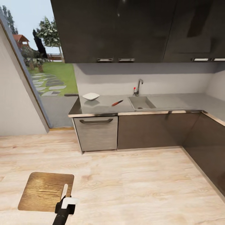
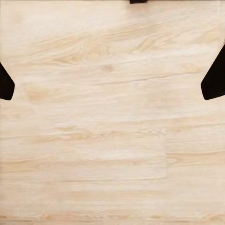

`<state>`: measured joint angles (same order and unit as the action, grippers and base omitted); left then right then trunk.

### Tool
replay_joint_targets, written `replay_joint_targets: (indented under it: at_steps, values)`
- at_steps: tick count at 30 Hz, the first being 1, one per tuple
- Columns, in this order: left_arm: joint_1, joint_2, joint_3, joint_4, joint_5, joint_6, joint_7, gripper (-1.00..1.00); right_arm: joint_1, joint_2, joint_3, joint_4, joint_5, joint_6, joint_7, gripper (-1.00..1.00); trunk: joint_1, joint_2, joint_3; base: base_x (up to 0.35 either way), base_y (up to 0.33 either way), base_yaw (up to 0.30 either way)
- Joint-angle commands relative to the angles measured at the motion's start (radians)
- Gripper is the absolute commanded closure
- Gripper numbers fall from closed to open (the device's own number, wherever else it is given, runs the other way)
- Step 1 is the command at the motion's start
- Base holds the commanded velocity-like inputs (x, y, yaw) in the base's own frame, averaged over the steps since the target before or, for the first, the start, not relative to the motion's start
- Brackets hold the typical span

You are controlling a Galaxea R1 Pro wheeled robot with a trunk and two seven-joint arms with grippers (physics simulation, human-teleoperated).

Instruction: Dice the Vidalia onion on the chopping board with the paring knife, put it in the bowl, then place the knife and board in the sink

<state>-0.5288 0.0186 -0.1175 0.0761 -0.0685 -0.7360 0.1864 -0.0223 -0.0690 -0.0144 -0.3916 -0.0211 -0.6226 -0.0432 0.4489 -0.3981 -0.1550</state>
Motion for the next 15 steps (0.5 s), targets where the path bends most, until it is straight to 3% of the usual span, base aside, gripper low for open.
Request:
replay_joint_targets:
  at_steps: [1, 6, 15]
  values:
    - [-0.002, 0.0, -0.005, 0.004, -0.004, -0.005, 0.011, 1.0, -0.001, 0.0, 0.001, 0.0, -0.002, -0.004, -0.001, -1.0, 0.001, -0.002, -0.002, 0.319, 0.104, 0.0]
    - [-0.002, 0.0, -0.005, 0.004, -0.004, -0.005, 0.011, 1.0, -0.001, 0.0, 0.001, 0.0, -0.002, -0.005, -0.001, -1.0, 0.001, -0.002, -0.002, 0.317, 0.037, 0.143]
    - [-0.002, -0.002, -0.005, 0.004, -0.004, -0.003, 0.011, 1.0, -0.001, 0.0, 0.001, 0.0, -0.002, -0.004, -0.001, -1.0, 0.001, -0.002, -0.002, 0.317, -0.12, 0.043]
